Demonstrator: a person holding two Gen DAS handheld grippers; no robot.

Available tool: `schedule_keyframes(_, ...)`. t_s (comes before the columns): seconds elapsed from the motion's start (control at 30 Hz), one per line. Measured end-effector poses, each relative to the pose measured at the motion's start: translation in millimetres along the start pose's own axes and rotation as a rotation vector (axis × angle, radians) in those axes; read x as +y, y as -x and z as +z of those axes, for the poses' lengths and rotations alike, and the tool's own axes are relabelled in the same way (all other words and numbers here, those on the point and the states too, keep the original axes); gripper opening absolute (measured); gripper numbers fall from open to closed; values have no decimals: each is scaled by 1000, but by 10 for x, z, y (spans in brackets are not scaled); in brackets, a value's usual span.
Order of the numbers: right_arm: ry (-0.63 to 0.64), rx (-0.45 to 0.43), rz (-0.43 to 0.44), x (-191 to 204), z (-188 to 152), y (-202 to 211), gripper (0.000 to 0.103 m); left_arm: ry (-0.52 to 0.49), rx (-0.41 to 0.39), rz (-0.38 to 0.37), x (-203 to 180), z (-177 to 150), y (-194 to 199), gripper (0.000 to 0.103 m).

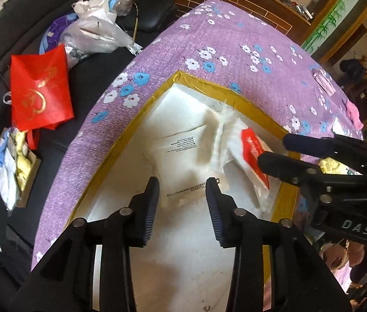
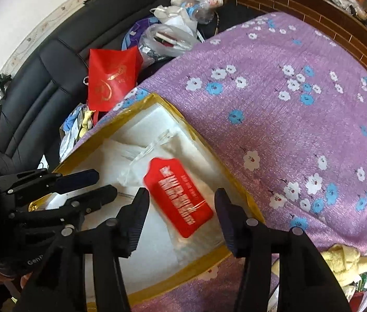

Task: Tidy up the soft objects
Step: 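Open left tool to drop the white pad while right tool releases the red-labelled packet, then move both open tools back toward the items on the cloth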

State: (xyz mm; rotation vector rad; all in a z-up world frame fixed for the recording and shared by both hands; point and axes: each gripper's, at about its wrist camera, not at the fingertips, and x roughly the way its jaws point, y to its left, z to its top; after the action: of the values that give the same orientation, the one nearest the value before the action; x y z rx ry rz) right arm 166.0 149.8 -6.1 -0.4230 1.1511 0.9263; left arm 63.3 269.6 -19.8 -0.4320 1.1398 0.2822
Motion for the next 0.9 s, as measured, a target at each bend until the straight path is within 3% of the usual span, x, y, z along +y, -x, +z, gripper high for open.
schedule_keyframes(0.13, -27, -43, 16, 6, -115, 174, 59, -8, -17, 29, -40, -93, 140, 37)
schedule_keyframes(0.3, -56, -82, 56, 7, -404, 399, 60, -25, -41, 57, -145, -237, 318, 37)
schedule_keyframes(0.63, -97, -172, 77, -141, -1125, 866, 68, -95, -75, 38, -647, -635, 591, 37)
schedule_keyframes(0.9, -100, -210, 99, -275, -1656, 1077, 69, -162, -75, 32, -1091, -998, 685, 37)
